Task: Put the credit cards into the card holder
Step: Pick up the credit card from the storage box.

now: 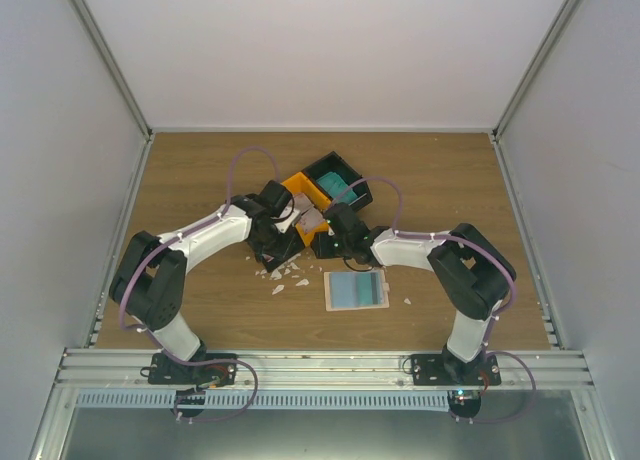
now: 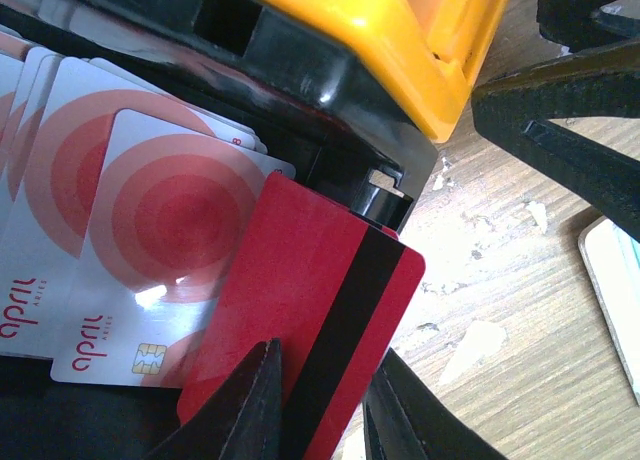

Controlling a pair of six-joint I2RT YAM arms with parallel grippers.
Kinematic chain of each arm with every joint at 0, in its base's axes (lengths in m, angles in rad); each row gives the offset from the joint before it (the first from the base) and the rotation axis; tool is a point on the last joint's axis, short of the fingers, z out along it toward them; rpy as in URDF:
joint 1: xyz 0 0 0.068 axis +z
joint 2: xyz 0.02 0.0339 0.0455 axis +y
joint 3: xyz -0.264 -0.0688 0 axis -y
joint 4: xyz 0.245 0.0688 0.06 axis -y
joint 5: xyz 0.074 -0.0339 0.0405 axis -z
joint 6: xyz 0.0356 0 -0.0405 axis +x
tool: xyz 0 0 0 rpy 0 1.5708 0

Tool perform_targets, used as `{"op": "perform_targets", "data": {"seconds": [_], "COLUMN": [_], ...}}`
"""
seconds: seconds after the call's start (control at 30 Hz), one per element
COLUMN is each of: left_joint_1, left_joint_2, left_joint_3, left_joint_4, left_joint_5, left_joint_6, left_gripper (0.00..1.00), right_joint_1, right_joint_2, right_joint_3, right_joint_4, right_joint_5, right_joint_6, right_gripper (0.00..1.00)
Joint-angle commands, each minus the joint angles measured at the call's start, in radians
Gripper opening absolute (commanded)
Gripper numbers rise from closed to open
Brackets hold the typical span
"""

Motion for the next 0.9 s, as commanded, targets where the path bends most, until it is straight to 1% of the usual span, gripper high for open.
{"op": "perform_targets", "data": {"seconds": [0.0,0.17,0.33,0.43,0.53,0.7,0.8,0.87], "left_joint_1": [-0.013,-0.012,-0.009,-0.002,0.009,0.037,0.057,0.079], "left_joint_2": [-0.029,-0.041,-0.063,-0.075,-0.099,-0.180,-0.252,-0.299], "left_joint_3": [0.010,0.008,0.021,0.029,0.022,-0.002,-0.014,-0.016], "left_joint_4": [-0.011,0.002,0.031,0.054,0.077,0.115,0.134,0.145], "left_joint_5": [0.033,-0.020,-0.114,-0.170,-0.210,-0.275,-0.258,-0.198], "left_joint_6": [-0.010,-0.018,-0.031,-0.036,-0.052,-0.095,-0.114,-0.122], "left_gripper": [0.25,0.16,0.00,0.00,0.00,0.00,0.00,0.00], "right_joint_1": [-0.005,-0.007,-0.015,-0.025,-0.044,-0.082,-0.087,-0.087], "right_joint_2": [-0.014,-0.023,-0.057,-0.083,-0.118,-0.179,-0.196,-0.202], "right_joint_3": [-0.006,-0.007,-0.010,-0.012,-0.024,-0.061,-0.064,-0.070], "right_joint_4": [0.021,0.018,0.023,0.025,0.071,0.162,0.216,0.276], "right_joint_5": [0.006,0.008,0.010,-0.015,-0.069,-0.240,-0.358,-0.439], "right_joint_6": [0.007,0.005,-0.003,-0.017,-0.032,-0.043,-0.064,-0.047], "right_gripper": [0.45,0.45,0.46,0.47,0.50,0.57,0.62,0.67]}}
